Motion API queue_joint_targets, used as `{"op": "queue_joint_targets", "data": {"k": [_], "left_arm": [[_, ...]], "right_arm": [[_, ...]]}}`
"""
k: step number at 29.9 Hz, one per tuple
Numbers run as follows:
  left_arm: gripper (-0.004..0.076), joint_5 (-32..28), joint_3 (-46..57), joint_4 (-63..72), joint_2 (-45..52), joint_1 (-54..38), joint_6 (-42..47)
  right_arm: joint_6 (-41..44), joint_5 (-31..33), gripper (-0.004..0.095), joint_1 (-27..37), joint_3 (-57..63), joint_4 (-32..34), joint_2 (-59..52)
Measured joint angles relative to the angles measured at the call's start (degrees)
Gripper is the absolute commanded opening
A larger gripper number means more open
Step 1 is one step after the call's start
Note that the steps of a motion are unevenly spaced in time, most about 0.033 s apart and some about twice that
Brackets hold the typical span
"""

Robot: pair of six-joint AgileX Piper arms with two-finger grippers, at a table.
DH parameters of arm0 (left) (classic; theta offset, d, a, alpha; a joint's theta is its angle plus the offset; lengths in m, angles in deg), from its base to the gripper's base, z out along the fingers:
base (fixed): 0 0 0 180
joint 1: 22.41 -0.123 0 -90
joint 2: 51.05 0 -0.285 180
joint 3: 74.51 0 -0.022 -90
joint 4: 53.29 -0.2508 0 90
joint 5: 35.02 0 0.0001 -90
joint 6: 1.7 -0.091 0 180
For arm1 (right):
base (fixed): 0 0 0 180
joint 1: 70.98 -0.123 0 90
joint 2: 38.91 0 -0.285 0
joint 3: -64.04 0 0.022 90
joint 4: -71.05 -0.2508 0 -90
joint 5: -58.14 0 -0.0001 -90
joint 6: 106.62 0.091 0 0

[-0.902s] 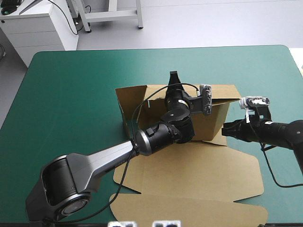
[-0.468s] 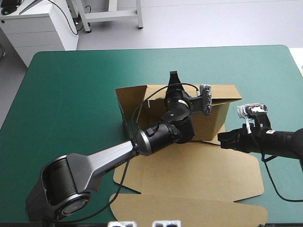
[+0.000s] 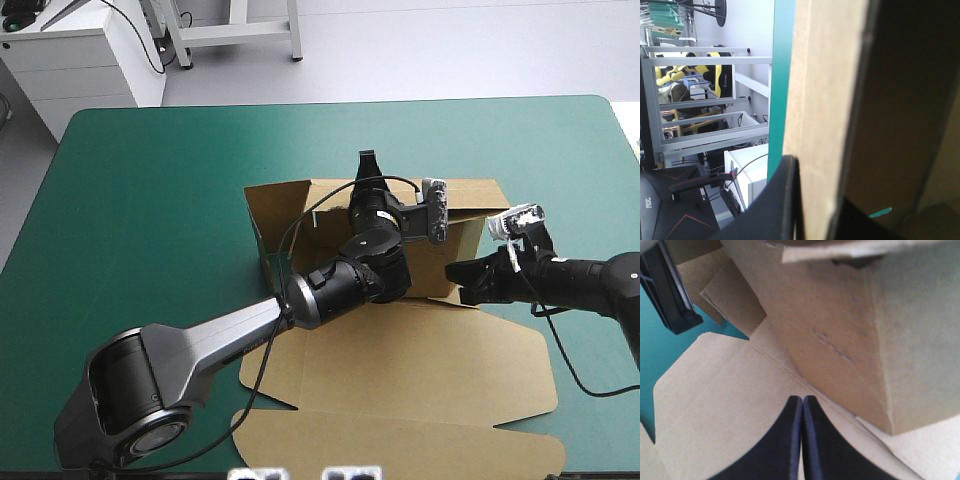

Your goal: Fold the box

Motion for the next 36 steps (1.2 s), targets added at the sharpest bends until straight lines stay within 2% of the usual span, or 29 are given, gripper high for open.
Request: {"op": "queue_joint_targets", "data": {"k": [4,7,12,22,25,36], "left_arm": [[-0.0008,-0.06,0.00,0.00,0.00,0.00,0.00],[-0.0008,-0.06,0.00,0.00,0.00,0.00,0.00],[-0.0008,-0.22,0.00,0.00,0.00,0.00,-0.10],[-0.0008,-0.86,0.00,0.00,0.00,0.00,-0.10],[-0.0008,-0.86,0.00,0.00,0.00,0.00,-0.10],[-0.0008,-1.23,0.00,0.00,0.00,0.00,-0.10]], "right_arm": [[-6.72,-0.08,-0.0018,0.00,0.00,-5.61,1.66],[-8.91,-1.50,-0.0018,0.00,0.00,-7.41,2.28],[-9.66,-6.55,-0.0018,0.00,0.00,-8.24,2.72],[-7.81,-9.71,-0.0017,-0.13,0.00,-8.04,2.72],[-4.68,-10.61,-0.0018,-0.19,0.00,-5.73,1.95],[14.67,-19.27,-0.0018,-0.19,0.00,13.84,-5.81]]}}
